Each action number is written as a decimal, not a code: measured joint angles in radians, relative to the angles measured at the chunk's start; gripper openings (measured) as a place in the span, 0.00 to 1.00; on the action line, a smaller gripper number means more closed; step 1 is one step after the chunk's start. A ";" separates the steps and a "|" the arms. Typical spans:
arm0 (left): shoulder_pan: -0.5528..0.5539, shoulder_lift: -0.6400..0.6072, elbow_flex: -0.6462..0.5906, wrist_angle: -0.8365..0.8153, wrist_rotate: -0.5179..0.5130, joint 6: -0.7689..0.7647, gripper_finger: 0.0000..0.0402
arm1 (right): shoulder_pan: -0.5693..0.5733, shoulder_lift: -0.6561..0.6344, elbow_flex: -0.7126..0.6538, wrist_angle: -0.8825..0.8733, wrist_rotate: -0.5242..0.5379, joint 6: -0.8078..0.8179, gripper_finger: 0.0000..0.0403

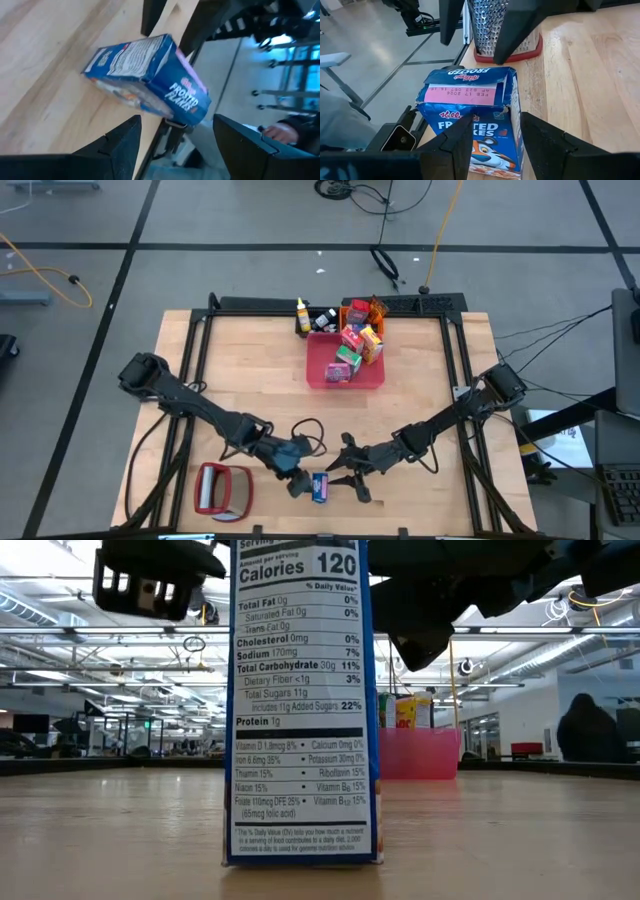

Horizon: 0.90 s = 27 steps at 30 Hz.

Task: Pick & Place Kitchen Items
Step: Put the blue cereal box into the pink bin

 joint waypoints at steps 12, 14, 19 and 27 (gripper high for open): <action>-0.001 0.029 -0.087 0.219 -0.085 -0.092 0.61 | 0.000 0.000 0.000 0.010 0.000 -0.010 0.38; 0.000 0.056 -0.083 0.276 -0.077 -0.107 0.61 | 0.000 0.000 0.000 0.012 -0.005 -0.016 0.38; 0.010 0.096 -0.086 0.324 -0.028 -0.121 0.61 | 0.000 0.000 0.000 0.025 -0.004 -0.016 0.38; 0.029 0.101 -0.086 0.324 -0.008 -0.122 0.52 | 0.000 -0.001 0.000 0.013 -0.033 -0.006 0.33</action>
